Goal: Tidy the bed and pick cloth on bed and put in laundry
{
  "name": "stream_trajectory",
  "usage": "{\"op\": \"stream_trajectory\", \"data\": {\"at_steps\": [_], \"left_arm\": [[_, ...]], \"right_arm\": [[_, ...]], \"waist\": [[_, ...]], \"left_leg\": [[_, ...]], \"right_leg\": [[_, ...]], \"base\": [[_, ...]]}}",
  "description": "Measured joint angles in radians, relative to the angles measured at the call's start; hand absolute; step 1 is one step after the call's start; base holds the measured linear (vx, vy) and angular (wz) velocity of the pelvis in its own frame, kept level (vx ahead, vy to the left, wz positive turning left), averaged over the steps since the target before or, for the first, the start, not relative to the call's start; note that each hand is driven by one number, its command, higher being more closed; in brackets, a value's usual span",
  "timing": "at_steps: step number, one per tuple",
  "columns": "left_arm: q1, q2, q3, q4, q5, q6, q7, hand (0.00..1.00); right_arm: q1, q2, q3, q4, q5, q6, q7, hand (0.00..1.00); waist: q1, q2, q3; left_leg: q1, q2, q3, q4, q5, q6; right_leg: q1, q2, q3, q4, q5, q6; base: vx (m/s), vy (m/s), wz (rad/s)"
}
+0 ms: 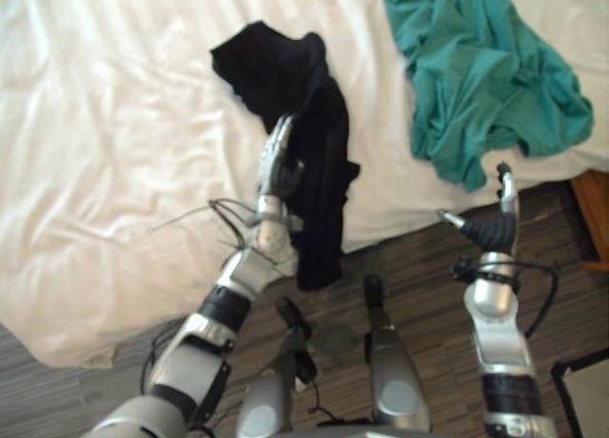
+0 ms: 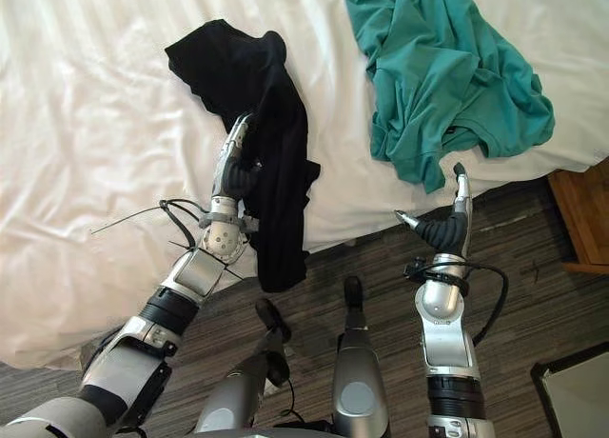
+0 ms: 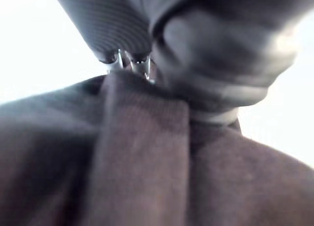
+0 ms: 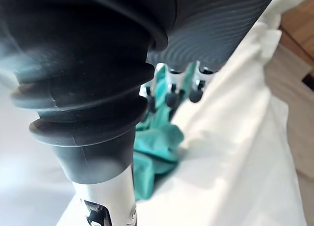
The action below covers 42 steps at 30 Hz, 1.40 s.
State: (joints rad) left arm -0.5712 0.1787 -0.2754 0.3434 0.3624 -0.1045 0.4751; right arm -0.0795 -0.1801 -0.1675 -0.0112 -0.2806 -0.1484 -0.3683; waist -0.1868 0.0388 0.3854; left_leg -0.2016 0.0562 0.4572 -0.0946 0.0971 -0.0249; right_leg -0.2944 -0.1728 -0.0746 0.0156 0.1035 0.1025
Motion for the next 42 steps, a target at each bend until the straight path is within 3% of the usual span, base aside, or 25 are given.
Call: {"op": "stream_trajectory", "data": {"at_steps": [6, 13, 24, 27, 36, 42], "left_arm": [[0.013, -0.004, 0.133, -0.105, 0.001, 0.005, 0.053, 0.00], [0.011, 0.033, 0.212, -0.137, 0.000, 0.011, 0.055, 0.00], [-0.163, 0.074, 0.120, -0.085, 0.050, 0.029, 0.022, 0.00], [-0.215, 0.081, 0.106, -0.018, 0.075, 0.037, 0.001, 0.00], [-0.315, 0.078, 0.068, 0.094, 0.114, 0.058, -0.050, 0.00], [-0.321, 0.059, 0.068, 0.162, 0.156, 0.087, -0.084, 0.00]], "right_arm": [[0.036, 0.016, -0.008, 0.006, 0.003, 0.000, 0.000, 0.00], [0.066, 0.022, -0.037, 0.027, 0.013, 0.000, 0.003, 0.00], [0.061, 0.029, -0.031, 0.006, 0.014, -0.001, 0.008, 0.00], [0.061, 0.029, -0.023, -0.032, 0.015, -0.003, 0.022, 0.00], [0.068, 0.029, -0.024, -0.055, 0.017, -0.011, 0.022, 0.00], [0.070, 0.038, -0.028, -0.097, 0.017, -0.013, 0.019, 0.00]], "waist": [[0.000, -0.024, -0.023], [0.009, -0.024, -0.074], [0.004, -0.024, -0.073], [-0.024, -0.024, -0.073], [-0.046, -0.021, -0.072], [-0.043, 0.008, -0.054]], "left_leg": [[0.005, 0.000, -0.020, 0.000, 0.009, 0.005], [0.006, 0.000, -0.041, 0.000, 0.016, 0.002], [-0.008, 0.001, -0.002, -0.005, 0.017, 0.001], [-0.011, 0.003, 0.014, -0.001, 0.017, 0.001], [-0.036, 0.019, 0.040, -0.006, 0.017, 0.001], [-0.039, 0.019, 0.043, -0.003, 0.017, 0.001]], "right_leg": [[0.015, -0.001, -0.014, 0.000, 0.000, 0.000], [0.030, -0.002, -0.035, 0.001, 0.000, 0.000], [-0.008, 0.009, 0.006, 0.000, 0.013, -0.008], [-0.019, 0.013, 0.025, -0.005, 0.017, -0.010], [-0.058, 0.029, 0.058, -0.019, 0.032, -0.021], [-0.060, 0.028, 0.059, -0.021, 0.034, -0.020]], "base": [[0.04, -0.002, 0.08], [0.04, 0.000, 0.09], [0.03, -0.003, -0.08], [0.09, -0.025, -0.21], [0.07, -0.031, -0.12], [0.06, -0.001, 0.00]]}}
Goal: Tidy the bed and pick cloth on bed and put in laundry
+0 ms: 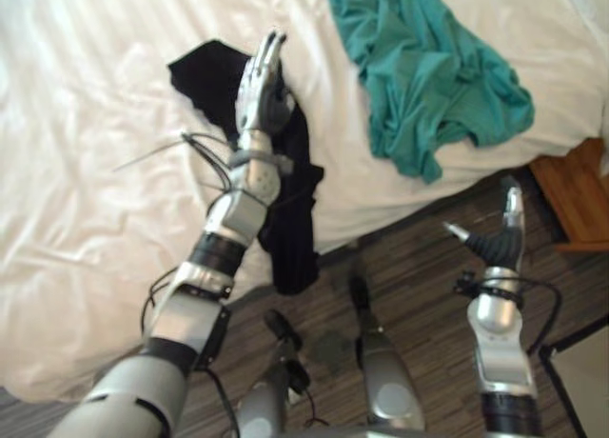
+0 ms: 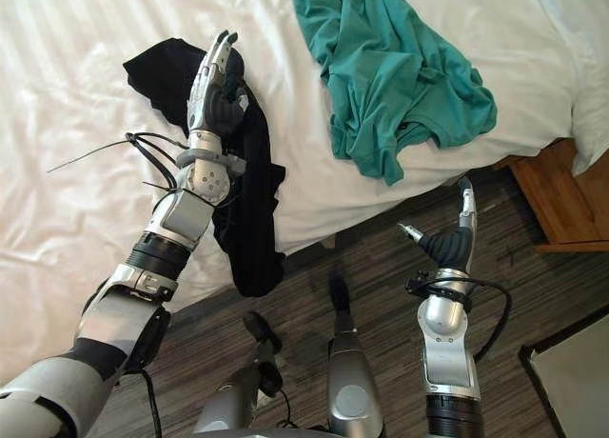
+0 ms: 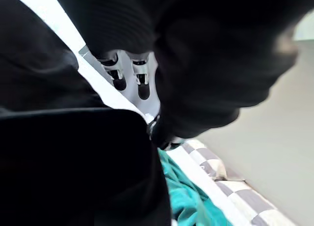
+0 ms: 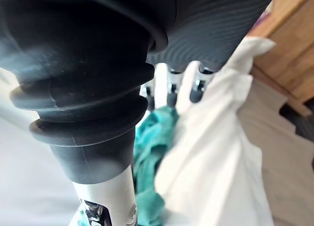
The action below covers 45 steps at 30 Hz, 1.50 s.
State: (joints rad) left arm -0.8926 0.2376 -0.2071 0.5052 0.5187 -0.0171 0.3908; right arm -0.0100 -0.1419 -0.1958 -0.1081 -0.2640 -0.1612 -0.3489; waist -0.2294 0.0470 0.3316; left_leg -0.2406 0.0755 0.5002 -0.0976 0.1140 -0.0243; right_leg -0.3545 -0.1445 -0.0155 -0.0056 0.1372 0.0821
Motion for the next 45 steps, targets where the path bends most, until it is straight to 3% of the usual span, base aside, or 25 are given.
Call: {"op": "stream_trajectory", "data": {"at_steps": [11, 16, 22, 23, 32, 37, 42, 45], "left_arm": [[0.000, -0.034, 0.004, 0.018, 0.048, 0.036, -0.064, 0.00], [0.001, -0.038, -0.003, 0.044, 0.125, 0.050, -0.195, 0.00], [0.018, -0.044, -0.027, 0.107, 0.175, 0.023, -0.253, 0.00], [0.020, -0.045, -0.027, 0.108, 0.184, 0.010, -0.261, 1.00], [0.160, -0.033, 0.023, 0.027, 0.196, -0.103, -0.269, 1.00], [0.319, -0.033, 0.071, -0.055, 0.072, -0.171, -0.232, 1.00], [0.477, -0.007, 0.087, -0.178, -0.016, -0.200, -0.227, 1.00], [0.570, 0.024, 0.092, -0.241, -0.049, -0.231, -0.210, 1.00]], "right_arm": [[0.000, 0.050, -0.047, -0.001, 0.000, -0.006, -0.020, 0.00], [-0.016, 0.061, -0.072, -0.001, 0.000, -0.001, -0.019, 0.00], [-0.096, 0.057, -0.074, -0.014, 0.019, 0.012, 0.009, 0.00], [-0.106, 0.055, -0.081, -0.038, 0.019, 0.012, 0.021, 0.00], [-0.229, -0.082, -0.164, -0.008, 0.019, 0.012, 0.024, 0.00], [-0.304, -0.237, -0.191, 0.127, 0.018, 0.013, 0.020, 0.00], [-0.336, -0.392, -0.194, 0.291, 0.018, 0.015, 0.021, 0.00], [-0.380, -0.500, -0.193, 0.451, 0.029, 0.018, 0.028, 0.00]], "waist": [[0.026, 0.035, 0.025], [0.029, 0.054, 0.038], [0.035, 0.054, 0.038], [0.049, 0.054, 0.038], [0.065, 0.056, 0.036], [0.081, 0.065, 0.031], [0.084, 0.081, 0.021], [0.102, 0.091, 0.022]], "left_leg": [[-0.021, 0.001, -0.012, 0.001, 0.007, -0.011], [-0.027, -0.002, -0.024, -0.004, 0.008, -0.012], [-0.026, -0.001, -0.021, -0.004, 0.006, -0.014], [-0.026, 0.000, -0.022, -0.004, 0.007, -0.012], [-0.027, 0.008, -0.088, -0.004, 0.018, -0.003], [-0.037, 0.022, -0.142, -0.005, 0.029, -0.014], [-0.058, 0.023, -0.176, -0.005, 0.034, -0.018], [-0.072, 0.022, -0.188, -0.005, 0.039, -0.019]], "right_leg": [[-0.011, -0.004, -0.020, 0.000, 0.000, 0.001], [-0.011, -0.009, -0.036, 0.003, 0.000, 0.001], [-0.010, -0.010, -0.036, 0.003, 0.000, 0.001], [-0.009, -0.009, -0.036, 0.003, 0.000, 0.001], [0.024, -0.004, -0.095, 0.000, -0.001, 0.001], [0.041, 0.008, -0.143, 0.001, -0.011, -0.009], [0.041, 0.009, -0.175, 0.001, -0.013, -0.010], [0.034, 0.009, -0.186, 0.000, -0.013, -0.011]], "base": [[0.07, 0.002, 0.05], [0.03, 0.009, 0.08], [0.05, 0.010, 0.00], [0.07, 0.002, -0.01], [0.07, -0.004, 0.15], [0.02, -0.019, 0.23], [0.01, 0.003, 0.20], [0.02, 0.008, 0.14]]}}
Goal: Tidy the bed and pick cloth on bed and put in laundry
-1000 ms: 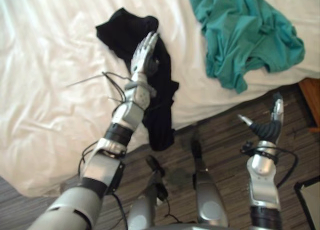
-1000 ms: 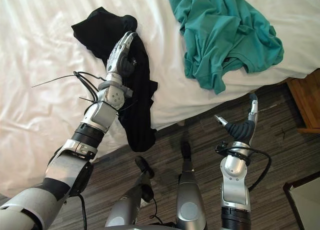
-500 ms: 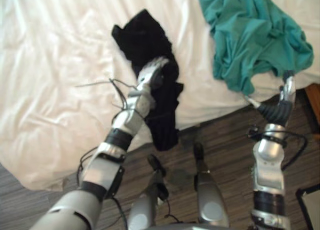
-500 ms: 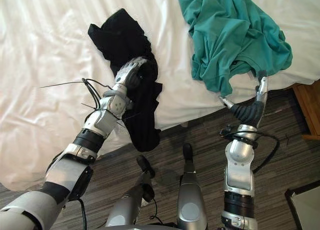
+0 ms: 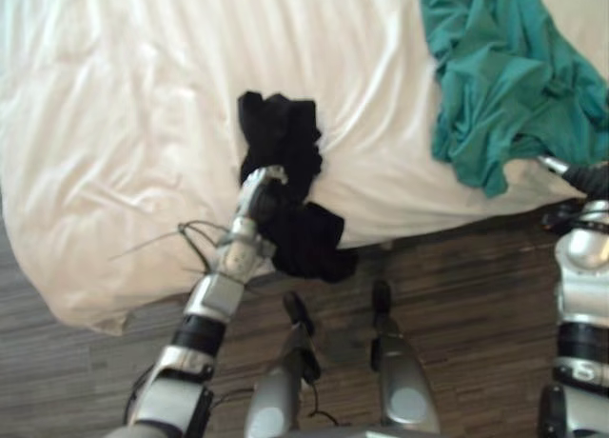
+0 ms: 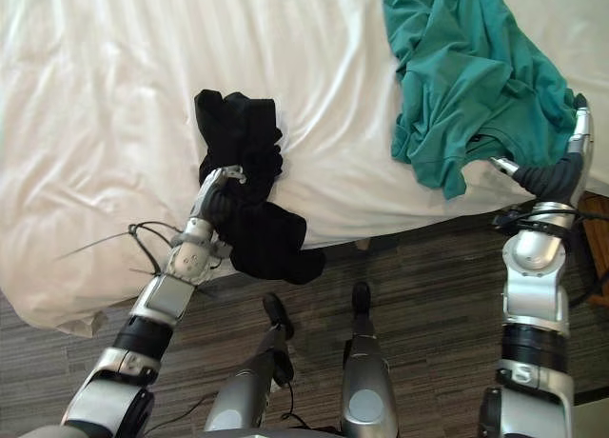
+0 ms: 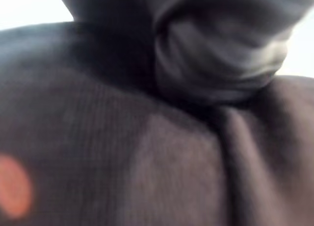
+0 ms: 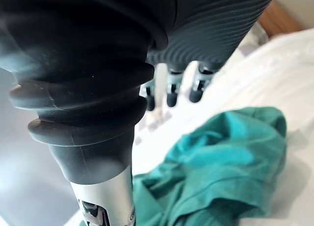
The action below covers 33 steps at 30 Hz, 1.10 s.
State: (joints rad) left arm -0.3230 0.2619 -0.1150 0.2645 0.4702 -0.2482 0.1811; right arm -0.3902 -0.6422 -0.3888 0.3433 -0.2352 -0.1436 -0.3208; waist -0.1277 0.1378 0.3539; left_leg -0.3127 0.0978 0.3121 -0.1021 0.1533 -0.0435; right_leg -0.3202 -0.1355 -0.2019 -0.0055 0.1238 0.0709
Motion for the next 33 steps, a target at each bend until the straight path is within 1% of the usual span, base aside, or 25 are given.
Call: {"op": "stream_trajectory", "data": {"at_steps": [2, 3, 4, 5, 6, 7, 8, 9, 10, 11, 13, 15, 16, 17, 18, 20, 22, 23, 24, 25, 27, 29, 30, 32, 33], "left_arm": [[0.040, 0.006, 0.002, -0.030, -0.012, -0.007, 0.014, 1.00], [0.052, 0.013, 0.002, -0.039, -0.021, -0.013, 0.018, 1.00], [0.071, 0.030, 0.003, -0.061, -0.029, -0.019, 0.022, 1.00], [0.084, 0.044, 0.005, -0.082, -0.033, -0.027, 0.024, 1.00], [0.091, 0.049, 0.005, -0.091, -0.041, -0.031, 0.025, 1.00], [0.104, 0.056, 0.008, -0.107, -0.045, -0.035, 0.029, 1.00], [0.117, 0.063, 0.008, -0.130, -0.049, -0.041, 0.039, 1.00], [0.125, 0.066, 0.008, -0.145, -0.051, -0.042, 0.041, 1.00], [0.145, 0.073, 0.012, -0.170, -0.065, -0.044, 0.044, 1.00], [0.171, 0.089, 0.013, -0.203, -0.077, -0.046, 0.050, 1.00], [0.193, 0.103, 0.016, -0.236, -0.089, -0.046, 0.060, 1.00], [0.218, 0.103, 0.030, -0.271, -0.110, -0.046, 0.062, 1.00], [0.227, 0.103, 0.034, -0.291, -0.119, -0.046, 0.062, 1.00], [0.230, 0.102, 0.036, -0.300, -0.128, -0.046, 0.062, 1.00], [0.235, 0.094, 0.042, -0.310, -0.141, -0.045, 0.061, 1.00], [0.236, 0.072, 0.046, -0.311, -0.164, -0.044, 0.061, 1.00], [0.236, 0.038, 0.048, -0.312, -0.193, -0.043, 0.062, 1.00], [0.237, 0.026, 0.051, -0.312, -0.201, -0.042, 0.063, 1.00], [0.237, 0.019, 0.051, -0.312, -0.203, -0.041, 0.063, 1.00], [0.237, 0.004, 0.052, -0.312, -0.203, -0.039, 0.063, 1.00], [0.239, -0.008, 0.051, -0.310, -0.203, -0.035, 0.064, 1.00], [0.238, -0.015, 0.047, -0.289, -0.203, -0.023, 0.063, 1.00], [0.238, -0.017, 0.043, -0.282, -0.203, -0.019, 0.062, 1.00], [0.245, -0.023, 0.040, -0.256, -0.203, -0.011, 0.061, 1.00], [0.246, -0.025, 0.039, -0.251, -0.203, -0.009, 0.060, 1.00]], "right_arm": [[-0.067, -0.090, 0.026, 0.128, 0.026, 0.002, 0.022, 0.00], [-0.098, -0.120, 0.045, 0.168, 0.036, 0.003, 0.029, 0.00], [-0.150, -0.161, 0.073, 0.225, 0.047, 0.003, 0.044, 0.00], [-0.216, -0.210, 0.109, 0.303, 0.060, 0.003, 0.058, 0.00], [-0.253, -0.237, 0.130, 0.348, 0.071, 0.005, 0.069, 0.00], [-0.292, -0.258, 0.153, 0.396, 0.078, 0.007, 0.077, 0.00], [-0.353, -0.310, 0.202, 0.484, 0.087, 0.014, 0.098, 0.00], [-0.379, -0.329, 0.216, 0.518, 0.088, 0.015, 0.109, 0.00], [-0.413, -0.340, 0.233, 0.550, 0.089, 0.015, 0.114, 1.00], [-0.452, -0.355, 0.245, 0.576, 0.088, 0.012, 0.129, 1.00], [-0.472, -0.362, 0.247, 0.581, 0.086, 0.014, 0.128, 1.00], [-0.488, -0.375, 0.251, 0.580, 0.084, 0.015, 0.125, 1.00], [-0.489, -0.385, 0.251, 0.574, 0.076, 0.015, 0.122, 1.00], [-0.491, -0.388, 0.251, 0.572, 0.075, 0.015, 0.119, 1.00], [-0.497, -0.384, 0.254, 0.568, 0.074, 0.015, 0.111, 1.00], [-0.493, -0.374, 0.271, 0.546, 0.068, 0.019, 0.103, 1.00], [-0.471, -0.334, 0.270, 0.506, 0.069, 0.028, 0.094, 1.00], [-0.454, -0.314, 0.270, 0.486, 0.085, 0.029, 0.081, 1.00], [-0.445, -0.298, 0.268, 0.474, 0.091, 0.030, 0.078, 1.00], [-0.416, -0.260, 0.262, 0.437, 0.115, 0.032, 0.069, 1.00], [-0.383, -0.218, 0.255, 0.381, 0.130, 0.031, 0.060, 1.00], [-0.331, -0.117, 0.249, 0.287, 0.156, 0.017, 0.056, 1.00], [-0.315, -0.093, 0.250, 0.267, 0.159, 0.010, 0.053, 1.00], [-0.295, -0.013, 0.252, 0.217, 0.187, -0.009, 0.048, 1.00], [-0.291, 0.008, 0.252, 0.208, 0.198, -0.015, 0.047, 1.00]], "waist": [[0.006, 0.023, 0.000], [0.007, 0.030, -0.002], [0.008, 0.040, 0.002], [0.010, 0.057, 0.008], [0.011, 0.066, 0.012], [0.016, 0.073, 0.013], [0.031, 0.090, 0.020], [0.034, 0.097, 0.024], [0.035, 0.103, 0.026], [0.037, 0.109, 0.031], [0.038, 0.109, 0.031], [0.047, 0.109, 0.031], [0.054, 0.108, 0.032], [0.057, 0.108, 0.032], [0.061, 0.108, 0.032], [0.060, 0.103, 0.033], [0.062, 0.091, 0.031], [0.063, 0.081, 0.030], [0.063, 0.078, 0.030], [0.062, 0.073, 0.029], [0.063, 0.067, 0.028], [0.061, 0.052, 0.029], [0.062, 0.051, 0.028], [0.063, 0.049, 0.028], [0.062, 0.049, 0.028]], "left_leg": [[-0.017, -0.001, -0.012, 0.000, 0.006, 0.000], [-0.026, -0.002, -0.012, 0.000, 0.010, 0.000], [-0.037, -0.002, -0.013, 0.000, 0.015, 0.000], [-0.050, -0.002, -0.013, 0.000, 0.025, 0.007], [-0.056, -0.002, -0.014, 0.000, 0.027, 0.008], [-0.064, -0.002, -0.013, 0.000, 0.029, 0.006], [-0.075, -0.002, -0.011, 0.000, 0.034, -0.001], [-0.083, -0.002, -0.011, 0.000, 0.039, -0.007], [-0.093, -0.001, -0.011, 0.000, 0.042, -0.011], [-0.107, 0.000, -0.007, 0.000, 0.051, -0.023], [-0.122, -0.001, 0.001, 0.000, 0.061, -0.037], [-0.138, 0.005, 0.026, 0.000, 0.062, -0.040], [-0.146, 0.009, 0.051, -0.001, 0.059, -0.043], [-0.148, 0.012, 0.068, -0.001, 0.048, -0.054], [-0.148, 0.021, 0.112, -0.001, 0.016, -0.064], [-0.143, 0.025, 0.152, 0.000, 0.009, -0.053], [-0.136, 0.027, 0.184, 0.000, 0.010, -0.052], [-0.133, 0.028, 0.186, 0.000, 0.017, -0.042], [-0.131, 0.029, 0.187, 0.000, 0.029, -0.029], [-0.126, 0.030, 0.191, 0.005, 0.039, -0.015], [-0.119, 0.035, 0.196, 0.006, 0.044, -0.012], [-0.092, 0.040, 0.195, 0.006, 0.072, -0.051], [-0.083, 0.042, 0.189, 0.006, 0.077, -0.057], [-0.060, 0.054, 0.166, 0.001, 0.081, -0.059], [-0.057, 0.058, 0.156, 0.000, 0.081, -0.059]], "right_leg": [[-0.007, -0.002, -0.018, -0.001, 0.000, 0.000], [-0.017, -0.003, -0.018, 0.000, 0.000, 0.000], [-0.027, -0.003, -0.019, 0.000, 0.001, 0.000], [-0.037, -0.003, -0.023, 0.000, 0.002, -0.001], [-0.041, -0.003, -0.026, 0.000, 0.002, -0.002], [-0.051, -0.003, -0.024, 0.001, 0.003, -0.003], [-0.063, -0.003, -0.021, 0.001, 0.004, -0.004], [-0.070, -0.004, -0.023, 0.002, 0.004, -0.004], [-0.081, -0.004, -0.025, 0.002, 0.004, -0.004], [-0.096, -0.004, -0.023, 0.004, 0.004, -0.004], [-0.111, -0.006, -0.024, 0.008, 0.003, -0.006], [-0.139, -0.005, -0.021, 0.026, -0.003, -0.013], [-0.151, -0.005, -0.020, 0.032, -0.004, -0.014], [-0.158, -0.004, -0.019, 0.037, -0.004, -0.015], [-0.163, -0.002, -0.017, 0.038, -0.004, -0.015], [-0.163, -0.006, -0.014, 0.040, -0.004, -0.015], [-0.163, -0.009, -0.013, 0.045, -0.004, -0.015], [-0.162, -0.009, -0.013, 0.047, -0.005, -0.015], [-0.160, -0.007, -0.014, 0.048, -0.006, -0.016], [-0.154, -0.006, -0.018, 0.056, -0.014, -0.015], [-0.151, -0.004, -0.020, 0.072, -0.026, -0.018], [-0.120, -0.002, -0.032, 0.075, -0.033, -0.026], [-0.109, -0.001, -0.038, 0.075, -0.037, -0.029], [-0.079, 0.013, -0.048, 0.076, -0.044, -0.037], [-0.072, 0.017, -0.055, 0.075, -0.046, -0.038]], "base": [[0.02, 0.012, 0.20], [0.02, 0.014, 0.11], [0.01, 0.008, 0.07], [0.01, 0.007, 0.08], [0.00, 0.008, 0.06], [0.00, 0.000, 0.00], [0.00, 0.000, 0.00], [0.00, 0.000, 0.00], [0.01, -0.008, 0.05], [0.00, 0.000, 0.00], [0.00, -0.003, 0.02], [-0.01, -0.003, -0.06], [-0.02, 0.003, -0.13], [-0.03, 0.013, -0.15], [-0.03, 0.017, -0.12], [0.00, 0.016, -0.08], [0.03, 0.004, -0.07], [0.03, -0.009, -0.06], [0.05, -0.017, 0.02], [0.05, -0.024, 0.09], [0.05, -0.031, 0.07], [0.03, -0.058, 0.08], [0.01, -0.066, 0.11], [-0.02, -0.087, 0.06], [-0.03, -0.087, 0.13]]}}
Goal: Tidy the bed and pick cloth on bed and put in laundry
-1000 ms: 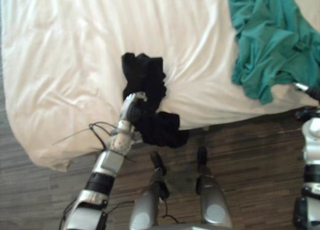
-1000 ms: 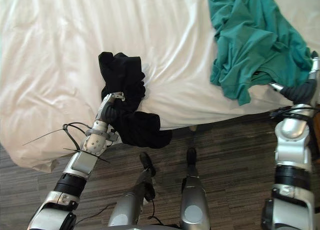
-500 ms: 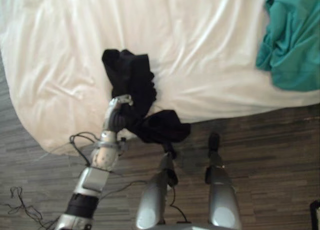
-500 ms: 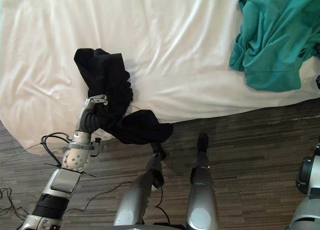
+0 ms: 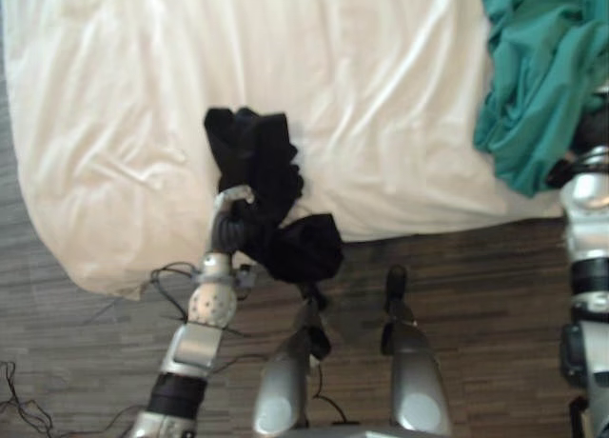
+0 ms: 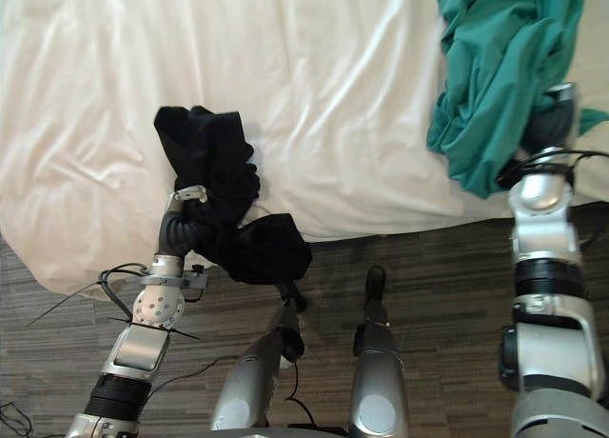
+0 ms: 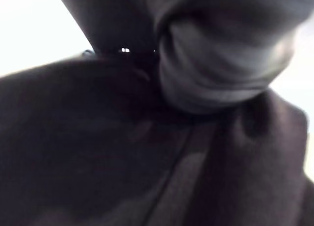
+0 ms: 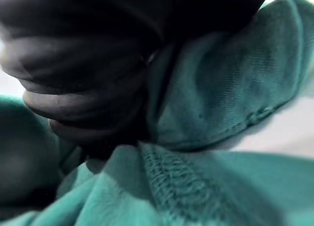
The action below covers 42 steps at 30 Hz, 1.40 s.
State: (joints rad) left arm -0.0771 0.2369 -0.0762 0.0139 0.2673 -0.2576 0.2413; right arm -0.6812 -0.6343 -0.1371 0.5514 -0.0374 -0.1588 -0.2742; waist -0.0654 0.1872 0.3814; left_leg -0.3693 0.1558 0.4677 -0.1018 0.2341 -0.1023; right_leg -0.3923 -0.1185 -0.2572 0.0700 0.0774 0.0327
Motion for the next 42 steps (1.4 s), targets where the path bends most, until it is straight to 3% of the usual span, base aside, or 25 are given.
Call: {"op": "stream_trajectory", "data": {"at_steps": [4, 11, 14, 22, 23, 24, 26, 27, 28, 32, 34, 35, 37, 38, 40, 41, 42], "left_arm": [[0.000, -0.020, -0.007, 0.033, -0.012, 0.000, -0.016, 1.00], [0.076, -0.064, -0.037, 0.077, -0.034, 0.023, -0.047, 1.00], [0.111, -0.075, -0.038, 0.077, -0.041, 0.035, -0.046, 1.00], [0.161, -0.125, -0.004, 0.076, -0.081, 0.037, -0.041, 1.00], [0.166, -0.136, 0.001, 0.073, -0.097, 0.037, -0.038, 1.00], [0.169, -0.141, 0.004, 0.073, -0.105, 0.037, -0.036, 1.00], [0.212, -0.167, 0.021, 0.072, -0.131, 0.036, -0.024, 1.00], [0.216, -0.177, 0.025, 0.069, -0.139, 0.035, -0.021, 1.00], [0.255, -0.207, 0.042, 0.067, -0.147, 0.035, -0.022, 1.00], [0.272, -0.204, 0.047, 0.036, -0.179, 0.043, -0.025, 1.00], [0.263, -0.201, 0.045, 0.022, -0.197, 0.042, -0.025, 1.00], [0.258, -0.207, 0.043, 0.021, -0.200, 0.043, -0.025, 1.00], [0.256, -0.222, 0.038, 0.018, -0.219, 0.047, -0.028, 1.00], [0.264, -0.225, 0.038, 0.011, -0.238, 0.048, -0.026, 1.00], [0.275, -0.205, 0.063, -0.001, -0.263, 0.049, -0.031, 1.00], [0.294, -0.211, 0.069, 0.003, -0.278, 0.057, -0.046, 1.00], [0.305, -0.216, 0.067, 0.001, -0.283, 0.057, -0.050, 1.00]], "right_arm": [[0.026, 0.090, -0.006, -0.023, 0.145, -0.036, 0.001, 1.00], [0.111, 0.306, 0.019, -0.031, 0.453, -0.080, 0.116, 1.00], [0.170, 0.379, 0.039, -0.076, 0.511, -0.092, 0.147, 1.00], [0.338, 0.433, 0.022, -0.084, 0.549, -0.098, 0.187, 1.00], [0.373, 0.432, 0.000, -0.084, 0.549, -0.098, 0.188, 1.00], [0.388, 0.433, -0.009, -0.084, 0.548, -0.098, 0.188, 1.00], [0.436, 0.434, -0.044, -0.084, 0.546, -0.098, 0.188, 1.00], [0.439, 0.432, -0.057, -0.082, 0.546, -0.098, 0.186, 1.00], [0.445, 0.426, -0.077, -0.082, 0.546, -0.096, 0.184, 1.00], [0.459, 0.455, -0.147, -0.081, 0.550, -0.095, 0.178, 1.00], [0.491, 0.465, -0.181, -0.093, 0.589, -0.096, 0.183, 1.00], [0.514, 0.468, -0.184, -0.107, 0.600, -0.097, 0.183, 1.00], [0.572, 0.469, -0.200, -0.120, 0.626, -0.095, 0.189, 1.00], [0.650, 0.522, -0.198, -0.177, 0.627, -0.095, 0.192, 1.00], [0.728, 0.602, -0.158, -0.259, 0.615, -0.097, 0.220, 1.00], [0.783, 0.646, -0.118, -0.278, 0.601, -0.095, 0.241, 1.00], [0.801, 0.657, -0.105, -0.282, 0.592, -0.093, 0.242, 1.00]], "waist": [[0.000, -0.001, -0.001], [0.025, -0.033, -0.051], [0.028, -0.044, -0.073], [0.025, -0.049, -0.102], [0.026, -0.049, -0.103], [0.026, -0.050, -0.103], [0.013, -0.086, -0.129], [0.017, -0.088, -0.132], [0.014, -0.054, -0.153], [-0.004, -0.075, -0.173], [-0.026, -0.100, -0.199], [-0.037, -0.095, -0.202], [-0.042, -0.086, -0.207], [-0.047, -0.090, -0.212], [-0.051, -0.129, -0.233], [-0.062, -0.148, -0.248], [-0.058, -0.145, -0.252]], "left_leg": [[0.016, 0.012, -0.047, 0.000, -0.001, 0.001], [0.094, 0.017, -0.106, 0.000, -0.017, 0.023], [0.116, 0.016, -0.122, 0.000, -0.020, 0.019], [0.149, 0.015, -0.207, 0.000, -0.022, 0.019], [0.163, 0.015, -0.205, 0.000, -0.034, 0.036], [0.175, 0.014, -0.188, 0.000, -0.042, 0.043], [0.212, -0.006, 0.009, 0.037, -0.185, 0.088], [0.214, 0.001, 0.046, 0.087, -0.187, 0.098], [0.239, 0.027, 0.055, 0.165, -0.175, 0.086], [0.227, -0.020, 0.027, 0.169, -0.177, 0.108], [0.237, -0.017, 0.157, 0.157, -0.243, 0.134], [0.238, 0.008, 0.217, 0.192, -0.235, 0.136], [0.253, 0.021, 0.195, 0.194, -0.194, 0.148], [0.272, 0.023, 0.144, 0.181, -0.194, 0.148], [0.282, -0.003, 0.111, 0.149, -0.179, 0.137], [0.294, -0.027, 0.085, 0.121, -0.169, 0.127], [0.299, -0.029, 0.081, 0.110, -0.163, 0.118]], "right_leg": [[0.042, 0.012, -0.044, -0.003, -0.003, -0.004], [0.167, 0.030, -0.086, -0.044, -0.003, -0.004], [0.208, 0.033, -0.102, -0.063, -0.003, -0.004], [0.303, 0.045, -0.188, -0.085, -0.019, -0.004], [0.324, 0.043, -0.209, -0.075, -0.030, -0.004], [0.337, 0.040, -0.220, -0.070, -0.036, -0.001], [0.372, -0.024, -0.266, -0.074, -0.043, 0.006], [0.374, -0.037, -0.265, -0.062, -0.048, 0.012], [0.376, -0.031, -0.262, -0.016, -0.076, 0.028], [0.407, -0.095, -0.352, 0.067, -0.131, 0.054], [0.440, -0.126, -0.464, 0.047, -0.123, 0.064], [0.460, -0.128, -0.504, 0.058, -0.124, 0.065], [0.473, -0.164, -0.557, 0.181, -0.133, 0.055], [0.464, -0.161, -0.559, 0.216, -0.199, 0.076], [0.452, -0.124, -0.566, 0.111, -0.159, 0.035], [0.467, -0.128, -0.594, 0.097, -0.133, 0.038], [0.466, -0.130, -0.598, 0.108, -0.131, 0.035]], "base": [[-0.02, -0.034, 0.24], [0.02, -0.026, 0.18], [0.04, -0.022, 0.16], [0.05, -0.023, 0.29], [0.05, -0.002, 0.50], [0.07, 0.026, 0.50], [0.15, 0.071, 0.57], [0.20, 0.049, 0.30], [0.20, 0.063, 0.28], [0.09, 0.090, 0.68], [0.08, 0.069, 1.40], [0.18, 0.080, 1.65], [0.12, 0.057, 1.19], [0.03, -0.044, 0.89], [0.03, -0.131, 0.86], [0.04, -0.122, 0.57], [0.05, -0.103, 0.55]]}}
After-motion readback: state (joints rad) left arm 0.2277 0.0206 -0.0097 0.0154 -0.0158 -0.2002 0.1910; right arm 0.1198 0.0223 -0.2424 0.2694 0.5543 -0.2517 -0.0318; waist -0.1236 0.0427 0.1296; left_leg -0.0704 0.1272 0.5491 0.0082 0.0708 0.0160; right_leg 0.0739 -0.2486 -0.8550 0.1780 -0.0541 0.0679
